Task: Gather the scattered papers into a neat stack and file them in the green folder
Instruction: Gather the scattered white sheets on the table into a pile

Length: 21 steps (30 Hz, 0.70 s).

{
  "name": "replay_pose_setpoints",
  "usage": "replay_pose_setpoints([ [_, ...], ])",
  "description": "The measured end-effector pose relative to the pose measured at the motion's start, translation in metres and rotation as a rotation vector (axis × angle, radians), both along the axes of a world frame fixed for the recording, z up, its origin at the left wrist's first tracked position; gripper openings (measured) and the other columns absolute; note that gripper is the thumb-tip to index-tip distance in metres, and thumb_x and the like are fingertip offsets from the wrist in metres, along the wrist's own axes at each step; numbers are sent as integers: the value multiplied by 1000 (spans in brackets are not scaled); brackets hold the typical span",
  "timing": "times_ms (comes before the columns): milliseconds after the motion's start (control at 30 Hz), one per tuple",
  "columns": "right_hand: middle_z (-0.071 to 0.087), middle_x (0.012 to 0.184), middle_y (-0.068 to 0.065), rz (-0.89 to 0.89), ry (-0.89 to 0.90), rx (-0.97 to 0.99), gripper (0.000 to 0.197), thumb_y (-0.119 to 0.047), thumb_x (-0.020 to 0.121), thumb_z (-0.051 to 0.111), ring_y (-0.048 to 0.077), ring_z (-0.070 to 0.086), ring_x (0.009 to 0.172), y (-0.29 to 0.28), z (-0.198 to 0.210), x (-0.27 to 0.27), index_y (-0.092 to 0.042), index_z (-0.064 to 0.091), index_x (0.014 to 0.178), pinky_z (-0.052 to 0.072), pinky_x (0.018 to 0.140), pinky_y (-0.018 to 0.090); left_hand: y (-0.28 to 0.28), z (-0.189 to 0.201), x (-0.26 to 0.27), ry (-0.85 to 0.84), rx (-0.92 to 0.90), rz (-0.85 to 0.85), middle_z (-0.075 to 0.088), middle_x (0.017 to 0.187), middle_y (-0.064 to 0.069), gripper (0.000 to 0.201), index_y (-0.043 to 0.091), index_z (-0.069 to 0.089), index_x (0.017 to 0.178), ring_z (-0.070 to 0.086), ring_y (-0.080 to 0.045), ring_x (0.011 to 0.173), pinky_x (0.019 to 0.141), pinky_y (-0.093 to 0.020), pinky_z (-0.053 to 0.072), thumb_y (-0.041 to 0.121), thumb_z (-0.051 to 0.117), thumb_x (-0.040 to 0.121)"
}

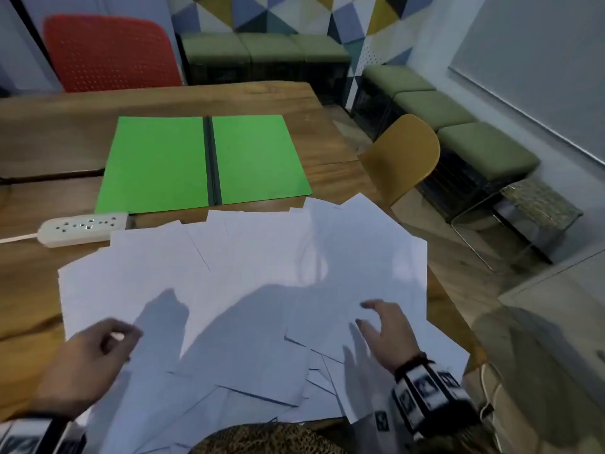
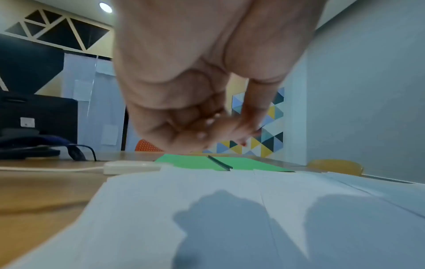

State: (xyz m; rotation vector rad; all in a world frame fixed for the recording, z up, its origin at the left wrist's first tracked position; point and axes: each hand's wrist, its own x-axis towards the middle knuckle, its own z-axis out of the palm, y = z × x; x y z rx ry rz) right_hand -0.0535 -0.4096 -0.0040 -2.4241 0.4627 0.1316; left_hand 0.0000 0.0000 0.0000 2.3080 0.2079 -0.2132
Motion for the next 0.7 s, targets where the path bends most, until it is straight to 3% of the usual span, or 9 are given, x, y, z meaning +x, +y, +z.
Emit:
replay_pose_setpoints([
  [67, 34, 144, 12, -132, 115, -107, 47, -35, 90, 50, 27, 32, 133, 0, -9, 15, -20, 41, 134, 31, 109, 40, -7, -13, 9, 43, 147, 61, 70, 99, -12, 44, 34, 59, 109, 64, -28, 91, 83, -40, 50, 59, 52, 72],
  [100, 20, 152, 13, -178, 221, -165, 54, -41, 91, 46, 30, 21, 139, 1, -15, 22, -22, 31, 140, 24, 113, 44, -13, -17, 14, 127, 250, 51, 57, 127, -20, 63, 27, 46, 130, 53, -39, 114, 97, -50, 42, 60, 50, 77],
  [167, -3, 157, 13, -228, 416, -203, 65, -51, 92, 36, 34, 0, 144, 7, -22, 30, -26, 12, 146, 10, 117, 51, -32, -26, 12, 340, 407, 98, 21, 154, -21, 81, 25, 16, 147, 20, -43, 138, 109, -58, 24, 68, 35, 82],
  [233, -16, 157, 13, -214, 501, -218, 71, -56, 91, 28, 35, -11, 144, 15, -33, 31, -27, -2, 148, 2, 115, 54, -51, -32, 4, 423, 507, 84, -3, 158, -19, 81, 27, 1, 148, 0, -42, 143, 112, -59, 14, 70, 20, 83],
  [333, -23, 155, 14, -30, 490, -267, 73, -57, 91, 26, 36, -17, 143, 36, -38, 32, -27, -10, 147, -4, 114, 55, -74, -42, 2, 407, 524, -119, -22, 157, -14, 80, 29, -14, 147, -15, -40, 143, 113, -59, 4, 69, 16, 84],
  [467, -20, 156, 12, 186, 413, -238, 71, -55, 91, 32, 33, -16, 144, 55, -34, 30, -31, -4, 147, -5, 115, 53, -92, -45, 13, 306, 452, -275, -14, 159, -7, 75, 31, -5, 148, -11, -34, 146, 114, -54, 5, 63, 26, 87],
  [567, -12, 157, 13, -15, 323, -246, 70, -55, 90, 33, 33, -9, 145, 36, -30, 35, -30, 2, 148, 2, 117, 51, -85, -32, 25, 227, 312, -52, 1, 160, -8, 75, 30, 7, 149, 0, -34, 146, 115, -52, 12, 56, 40, 87],
  [633, -14, 157, 15, -190, 385, -255, 75, -59, 89, 30, 35, -10, 144, 17, -30, 36, -27, -3, 148, 2, 116, 50, -79, -30, 30, 297, 306, 68, -1, 160, -10, 78, 27, 2, 149, -2, -36, 146, 114, -52, 11, 58, 38, 87],
  [700, -19, 155, 17, -206, 491, -239, 77, -61, 89, 27, 36, -13, 144, 12, -32, 35, -24, -8, 148, 0, 116, 51, -80, -33, 28, 362, 371, 32, -7, 159, -13, 80, 25, -5, 149, -6, -37, 145, 114, -52, 9, 61, 30, 87],
])
